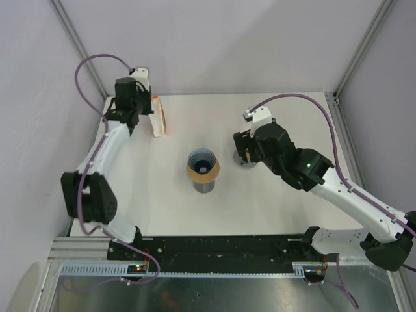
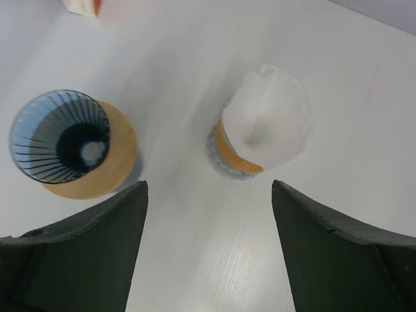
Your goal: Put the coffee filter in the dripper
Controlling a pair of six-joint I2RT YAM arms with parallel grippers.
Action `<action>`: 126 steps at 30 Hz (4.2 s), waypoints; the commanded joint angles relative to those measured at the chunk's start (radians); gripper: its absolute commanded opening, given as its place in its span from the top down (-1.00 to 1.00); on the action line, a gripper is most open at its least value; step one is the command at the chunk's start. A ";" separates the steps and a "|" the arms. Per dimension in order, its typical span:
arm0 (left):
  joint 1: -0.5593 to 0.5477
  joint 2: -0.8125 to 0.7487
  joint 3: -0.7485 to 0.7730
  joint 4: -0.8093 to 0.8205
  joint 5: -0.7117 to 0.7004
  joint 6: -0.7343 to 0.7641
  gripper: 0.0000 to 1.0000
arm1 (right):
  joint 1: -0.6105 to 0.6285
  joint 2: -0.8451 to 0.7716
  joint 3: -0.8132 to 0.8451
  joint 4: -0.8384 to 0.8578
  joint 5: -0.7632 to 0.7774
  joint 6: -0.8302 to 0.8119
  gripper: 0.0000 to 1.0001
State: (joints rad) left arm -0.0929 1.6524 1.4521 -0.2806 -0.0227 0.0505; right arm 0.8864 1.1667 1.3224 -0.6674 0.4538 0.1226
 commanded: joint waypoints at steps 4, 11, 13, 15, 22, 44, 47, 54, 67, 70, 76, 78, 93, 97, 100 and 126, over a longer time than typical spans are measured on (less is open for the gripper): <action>-0.036 -0.332 -0.122 -0.040 0.168 -0.095 0.99 | 0.093 0.004 0.001 0.222 0.036 0.014 -0.61; -0.059 -0.502 -0.144 -0.176 0.260 -0.128 0.99 | 0.250 0.108 0.006 0.554 0.119 -0.061 -0.55; -0.059 -0.527 -0.144 -0.227 0.310 -0.145 0.99 | 0.285 0.157 0.008 0.702 0.117 -0.090 -0.52; -0.059 -0.544 -0.143 -0.275 0.361 -0.159 0.99 | 0.312 0.211 0.016 0.800 0.104 -0.109 -0.48; -0.059 -0.589 -0.113 -0.370 0.430 -0.179 1.00 | 0.367 0.413 0.169 0.849 0.059 -0.152 -0.44; -0.060 -0.594 -0.091 -0.394 0.482 -0.175 1.00 | 0.302 0.622 0.331 0.679 0.301 -0.200 0.31; -0.059 -0.593 -0.091 -0.401 0.457 -0.140 0.99 | 0.283 0.576 0.312 0.673 0.296 -0.192 0.87; -0.110 -0.582 -0.116 -0.415 0.413 -0.066 1.00 | 0.237 0.496 0.333 0.500 0.232 -0.149 1.00; -0.148 -0.570 0.057 -0.542 0.561 0.025 -0.28 | 0.098 0.491 0.626 -0.186 -0.160 0.025 1.00; -0.149 -0.568 0.076 -0.557 0.612 0.015 -0.37 | 0.072 0.494 0.646 -0.279 -0.268 0.048 1.00; -0.151 -0.543 0.062 -0.558 0.645 -0.002 -0.39 | 0.062 0.571 0.710 -0.467 -0.371 0.051 1.00; -0.154 -0.527 0.046 -0.557 0.652 -0.010 -0.39 | 0.061 0.600 0.716 -0.473 -0.388 0.046 1.00; -0.177 -0.459 -0.103 -0.459 0.607 -0.041 -0.31 | 0.034 0.736 0.738 -0.396 -0.442 0.025 1.00; -0.187 -0.439 -0.138 -0.430 0.589 -0.043 -0.17 | 0.024 0.732 0.697 -0.359 -0.442 0.019 1.00; -0.199 -0.419 -0.152 -0.417 0.574 -0.042 -0.06 | 0.015 0.728 0.677 -0.337 -0.441 0.019 1.00; -0.274 -0.388 -0.223 -0.406 0.486 0.008 0.76 | -0.005 0.650 0.583 -0.252 -0.403 0.005 0.64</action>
State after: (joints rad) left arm -0.3519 1.2865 1.2377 -0.7071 0.4652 0.0364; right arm 0.8856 1.8912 1.9022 -0.9653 0.0357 0.1410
